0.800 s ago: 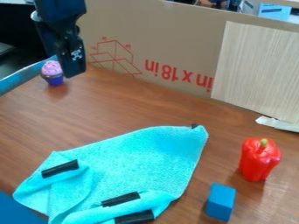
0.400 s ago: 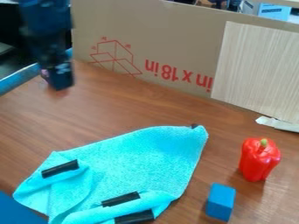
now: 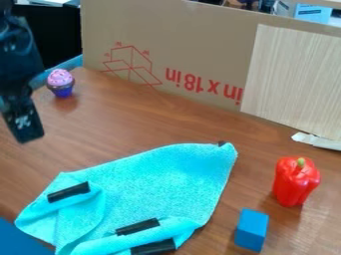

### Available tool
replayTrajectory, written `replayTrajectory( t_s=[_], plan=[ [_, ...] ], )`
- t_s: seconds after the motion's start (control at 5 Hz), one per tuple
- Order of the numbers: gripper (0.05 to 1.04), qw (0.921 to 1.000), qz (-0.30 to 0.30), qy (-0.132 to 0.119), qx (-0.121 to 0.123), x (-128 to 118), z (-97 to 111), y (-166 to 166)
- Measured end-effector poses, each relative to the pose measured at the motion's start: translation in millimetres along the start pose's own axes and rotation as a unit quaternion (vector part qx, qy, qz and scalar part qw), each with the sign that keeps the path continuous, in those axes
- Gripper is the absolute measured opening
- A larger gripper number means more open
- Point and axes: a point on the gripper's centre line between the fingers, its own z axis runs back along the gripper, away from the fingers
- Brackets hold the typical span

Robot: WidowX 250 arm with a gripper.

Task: Fold the cloth from bottom left to top right

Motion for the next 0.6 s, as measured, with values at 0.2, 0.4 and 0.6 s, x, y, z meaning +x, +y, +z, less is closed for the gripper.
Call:
replayTrajectory(
  t_s=[0.2,0.4,0.6],
  plan=[
    [1.001,0.9999,-0.016,0.005,-0.001,-4.6,-15.2,-13.9],
    [1.001,0.9996,-0.020,0.019,-0.007,-2.9,-28.1,-12.7],
    [1.001,0.9990,-0.027,0.032,-0.012,-4.3,-37.5,-12.1]
  ],
)
